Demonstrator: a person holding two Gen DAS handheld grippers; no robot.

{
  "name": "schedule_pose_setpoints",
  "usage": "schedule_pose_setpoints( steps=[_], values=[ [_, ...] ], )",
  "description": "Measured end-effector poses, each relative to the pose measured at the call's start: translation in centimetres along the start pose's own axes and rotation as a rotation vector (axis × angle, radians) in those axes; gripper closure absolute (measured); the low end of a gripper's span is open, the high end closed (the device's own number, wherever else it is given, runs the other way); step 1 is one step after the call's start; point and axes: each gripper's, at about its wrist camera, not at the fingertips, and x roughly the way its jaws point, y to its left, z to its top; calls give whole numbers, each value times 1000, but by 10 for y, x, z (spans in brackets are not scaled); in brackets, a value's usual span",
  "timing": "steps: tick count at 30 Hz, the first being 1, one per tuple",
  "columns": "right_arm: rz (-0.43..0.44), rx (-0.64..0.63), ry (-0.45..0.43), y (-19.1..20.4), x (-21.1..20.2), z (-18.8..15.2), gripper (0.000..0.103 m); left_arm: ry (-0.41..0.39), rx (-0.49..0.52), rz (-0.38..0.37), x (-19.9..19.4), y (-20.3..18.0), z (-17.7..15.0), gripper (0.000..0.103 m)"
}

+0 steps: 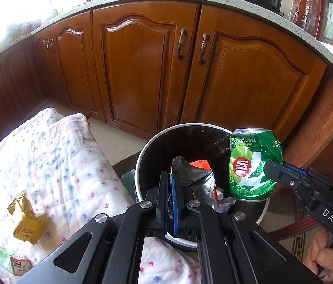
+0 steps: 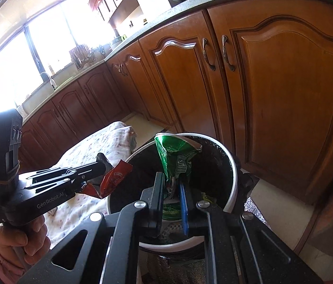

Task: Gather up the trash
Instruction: 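Carry the red packet and green can over the bin and open both tools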

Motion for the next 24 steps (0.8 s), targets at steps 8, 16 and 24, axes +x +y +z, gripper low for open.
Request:
schedule_pose_setpoints(
  steps=[8,16,24],
  values=[
    [-16,-9,37,-1,13,1,91,39,6,-33,13,-2,2,102],
    [-35,-10,77,-6,27,1,91,63,17,-32,19,-6,8,101],
    [-37,2,97,-10,38,4,86,82,7,-25,21,-10,10,84]
  ],
)
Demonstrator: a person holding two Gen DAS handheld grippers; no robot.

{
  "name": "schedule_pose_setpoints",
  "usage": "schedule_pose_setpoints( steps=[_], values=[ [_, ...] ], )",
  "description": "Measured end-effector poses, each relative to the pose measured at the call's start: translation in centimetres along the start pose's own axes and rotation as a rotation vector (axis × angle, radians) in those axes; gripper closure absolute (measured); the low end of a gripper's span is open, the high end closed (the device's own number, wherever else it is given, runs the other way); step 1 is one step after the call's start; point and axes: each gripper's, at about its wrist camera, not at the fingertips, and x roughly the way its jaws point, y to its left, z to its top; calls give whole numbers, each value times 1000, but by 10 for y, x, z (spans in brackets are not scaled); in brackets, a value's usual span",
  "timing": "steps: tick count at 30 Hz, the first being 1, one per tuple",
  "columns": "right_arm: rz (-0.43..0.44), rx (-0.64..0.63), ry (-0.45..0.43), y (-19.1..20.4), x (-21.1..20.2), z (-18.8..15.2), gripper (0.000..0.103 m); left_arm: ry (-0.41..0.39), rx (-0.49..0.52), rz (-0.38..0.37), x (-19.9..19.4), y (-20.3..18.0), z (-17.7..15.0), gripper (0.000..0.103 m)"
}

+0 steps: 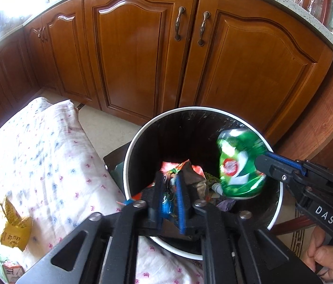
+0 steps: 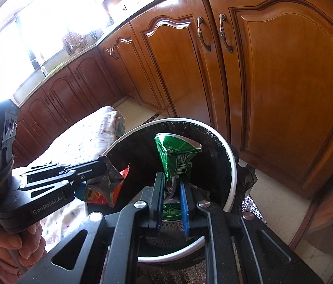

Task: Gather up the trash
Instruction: 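Carry the red packet and green can over the bin and open both tools, then move both open tools back over the table trash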

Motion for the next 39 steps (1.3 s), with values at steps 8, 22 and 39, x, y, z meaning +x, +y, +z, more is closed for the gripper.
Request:
schedule_pose_setpoints(
  steps=[8,22,39],
  values=[
    [40,71,-48,-9,-14,-5,64,-55,-100,-37,-25,21,-18,64],
    [202,113,-123,34,-42,-43,16,-154,-320,-4,-94,84,-122,55],
    [308,58,1,114,-18,-87,12,-169,-575,75,-161,163,-213,52]
  ],
)
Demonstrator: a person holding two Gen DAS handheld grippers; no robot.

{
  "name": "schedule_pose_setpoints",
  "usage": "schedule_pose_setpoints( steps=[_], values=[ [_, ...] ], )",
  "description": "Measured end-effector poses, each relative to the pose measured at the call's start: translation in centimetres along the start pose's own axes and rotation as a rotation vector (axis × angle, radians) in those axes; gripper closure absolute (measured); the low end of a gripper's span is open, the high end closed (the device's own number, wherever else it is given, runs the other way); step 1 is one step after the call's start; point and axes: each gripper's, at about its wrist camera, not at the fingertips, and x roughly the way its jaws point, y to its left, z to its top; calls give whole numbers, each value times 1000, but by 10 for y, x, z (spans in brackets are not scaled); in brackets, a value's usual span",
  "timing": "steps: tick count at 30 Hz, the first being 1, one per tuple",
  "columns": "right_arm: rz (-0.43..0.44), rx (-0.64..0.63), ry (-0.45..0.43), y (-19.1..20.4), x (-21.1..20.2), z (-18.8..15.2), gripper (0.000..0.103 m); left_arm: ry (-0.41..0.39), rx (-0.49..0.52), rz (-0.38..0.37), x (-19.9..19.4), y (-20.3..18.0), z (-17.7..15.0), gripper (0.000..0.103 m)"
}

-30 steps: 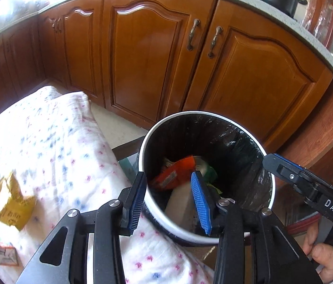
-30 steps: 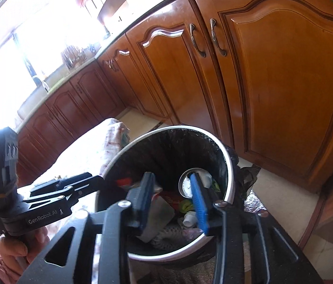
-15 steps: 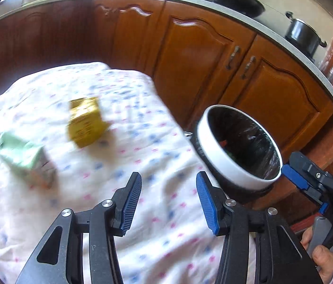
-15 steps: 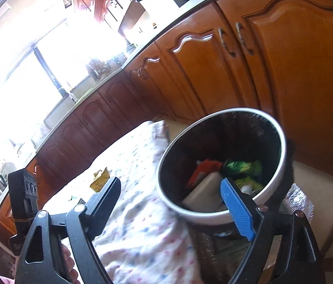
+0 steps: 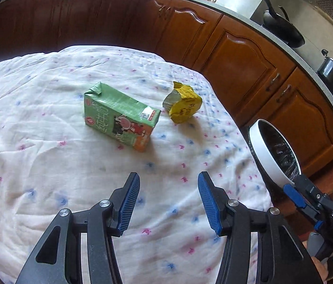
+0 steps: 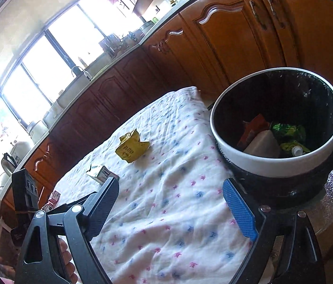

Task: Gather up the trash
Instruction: 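Move both open tools back over the table trash, then grasp the green milk carton with the left tool while the right tool grasps the yellow wrapper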

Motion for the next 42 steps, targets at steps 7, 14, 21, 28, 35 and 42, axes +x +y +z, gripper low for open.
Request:
schedule_pose_setpoints(
  steps=[7,14,21,28,35,42],
  values=[
    [6,-16,39,12,14,-5,12,-2,-47,-4,-2,15,13,43],
    [9,-14,70,13,31,1,12,-23,-137,66,31,17,56,34],
    [10,-24,98,16,49,7,12,-19,-144,185,63,14,80,34],
    [19,-59,102,22,62,18,12,-2,23,171,76,0,80,58],
    [38,-78,122,31,78,29,12,38,108,84,52,16,74,67],
    [46,-154,147,58,102,39,14,78,207,119,26,20,60,67]
  ],
)
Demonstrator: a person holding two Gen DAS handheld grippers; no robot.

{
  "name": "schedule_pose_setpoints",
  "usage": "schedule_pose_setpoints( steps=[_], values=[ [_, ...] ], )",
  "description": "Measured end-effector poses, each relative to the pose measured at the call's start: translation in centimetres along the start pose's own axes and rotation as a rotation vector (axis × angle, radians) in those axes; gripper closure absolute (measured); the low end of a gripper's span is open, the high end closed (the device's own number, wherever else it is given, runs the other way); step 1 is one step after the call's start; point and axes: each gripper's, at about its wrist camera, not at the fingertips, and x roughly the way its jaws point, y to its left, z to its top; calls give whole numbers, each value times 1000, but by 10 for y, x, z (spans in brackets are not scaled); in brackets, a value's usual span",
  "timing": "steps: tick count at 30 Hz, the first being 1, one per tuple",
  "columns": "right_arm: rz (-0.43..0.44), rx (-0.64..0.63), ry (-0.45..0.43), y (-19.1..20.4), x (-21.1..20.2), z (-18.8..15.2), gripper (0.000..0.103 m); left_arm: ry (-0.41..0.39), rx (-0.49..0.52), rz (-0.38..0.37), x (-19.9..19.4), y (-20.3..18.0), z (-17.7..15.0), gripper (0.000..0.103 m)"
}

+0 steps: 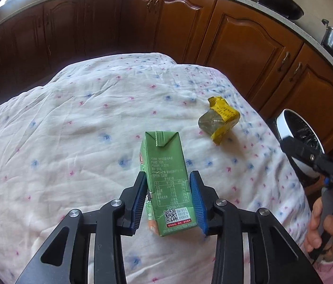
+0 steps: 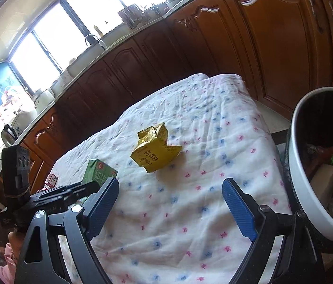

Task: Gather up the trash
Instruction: 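Grasp the green milk carton with the left tool while the right tool grasps the yellow wrapper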

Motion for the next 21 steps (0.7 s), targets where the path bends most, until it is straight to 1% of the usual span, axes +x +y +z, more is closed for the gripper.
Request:
schedule_pose_setpoints(
  steps=[1,2,3,4,5,9,11,12,13,14,15,18,21],
  values=[
    [-1,-15,4,5,6,4,15,-7,-4,6,-2,0,-2,66],
    [-1,-31,9,11,12,7,19,-15,-16,6,-4,1,-5,59],
    [-7,-49,13,17,19,12,22,-24,-33,2,-6,1,-8,55],
    [-13,-67,18,22,26,14,28,-41,-50,-2,-9,3,-10,50],
    [-21,-84,26,27,34,18,32,-58,-60,-1,-12,1,-14,47],
    [-65,-127,61,35,65,25,39,-112,-99,19,-23,2,-29,42],
    [-83,-135,78,35,76,26,52,-122,-112,22,-25,1,-36,42],
    [-87,-135,83,34,80,26,55,-124,-119,27,-25,1,-38,42],
    [-93,-133,88,33,83,25,70,-122,-128,35,-24,1,-40,41],
    [-98,-132,90,32,83,23,92,-121,-138,39,-23,2,-41,41],
    [-98,-127,90,30,82,21,99,-121,-148,39,-21,3,-41,41],
    [-93,-110,63,25,68,17,103,-127,-167,50,-19,6,-41,41],
    [-94,-112,39,24,52,13,103,-126,-171,56,-13,7,-39,41]
  ],
)
